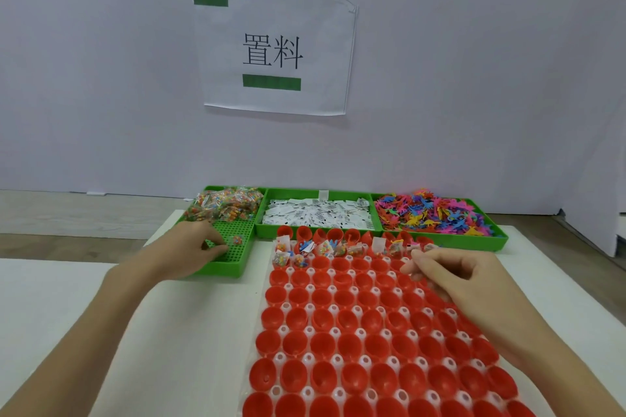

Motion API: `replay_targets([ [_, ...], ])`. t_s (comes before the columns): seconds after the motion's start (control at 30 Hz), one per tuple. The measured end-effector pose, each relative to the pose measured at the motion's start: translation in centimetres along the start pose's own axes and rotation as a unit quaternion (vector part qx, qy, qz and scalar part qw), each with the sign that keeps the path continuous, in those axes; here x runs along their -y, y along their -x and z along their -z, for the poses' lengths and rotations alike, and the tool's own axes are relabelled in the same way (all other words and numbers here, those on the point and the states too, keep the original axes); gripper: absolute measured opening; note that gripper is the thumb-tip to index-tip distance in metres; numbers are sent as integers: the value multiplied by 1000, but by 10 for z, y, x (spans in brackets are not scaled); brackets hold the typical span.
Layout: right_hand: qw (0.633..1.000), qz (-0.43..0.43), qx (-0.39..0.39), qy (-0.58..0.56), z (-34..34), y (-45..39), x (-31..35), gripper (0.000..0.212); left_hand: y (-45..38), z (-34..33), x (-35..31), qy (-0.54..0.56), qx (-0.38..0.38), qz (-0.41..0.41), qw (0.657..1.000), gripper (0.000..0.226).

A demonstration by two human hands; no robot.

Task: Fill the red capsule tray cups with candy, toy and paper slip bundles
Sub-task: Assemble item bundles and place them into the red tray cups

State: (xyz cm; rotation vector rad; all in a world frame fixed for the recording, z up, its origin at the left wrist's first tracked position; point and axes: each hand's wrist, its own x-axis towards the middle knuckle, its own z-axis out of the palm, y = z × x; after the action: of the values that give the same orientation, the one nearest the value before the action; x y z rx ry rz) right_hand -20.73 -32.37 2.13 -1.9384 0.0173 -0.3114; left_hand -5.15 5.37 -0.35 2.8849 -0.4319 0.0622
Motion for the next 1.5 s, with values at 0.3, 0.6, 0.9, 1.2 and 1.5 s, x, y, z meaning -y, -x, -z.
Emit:
replay_targets([
  [0.3, 1000, -5, -11, -10, 6, 4, 0, 25, 8, 20, 5, 79, 35, -38, 996, 14],
  [0.6, 997, -38, -54, -26, 16, 0, -5, 24, 12, 27, -10, 109, -91, -54, 988, 28],
  [0.9, 994, -17, -91, -50, 27, 0, -5, 24, 56, 65, -93, 267, -241, -149, 921, 20],
  [1.2, 995, -8, -86, -47, 26, -1, -8, 25, 86, -22, -108, 335, -274, -87, 897, 34],
  [1.5, 994, 58, -67, 60, 14, 1, -8, 23, 80, -45, -79, 276, -295, -67, 912, 29],
])
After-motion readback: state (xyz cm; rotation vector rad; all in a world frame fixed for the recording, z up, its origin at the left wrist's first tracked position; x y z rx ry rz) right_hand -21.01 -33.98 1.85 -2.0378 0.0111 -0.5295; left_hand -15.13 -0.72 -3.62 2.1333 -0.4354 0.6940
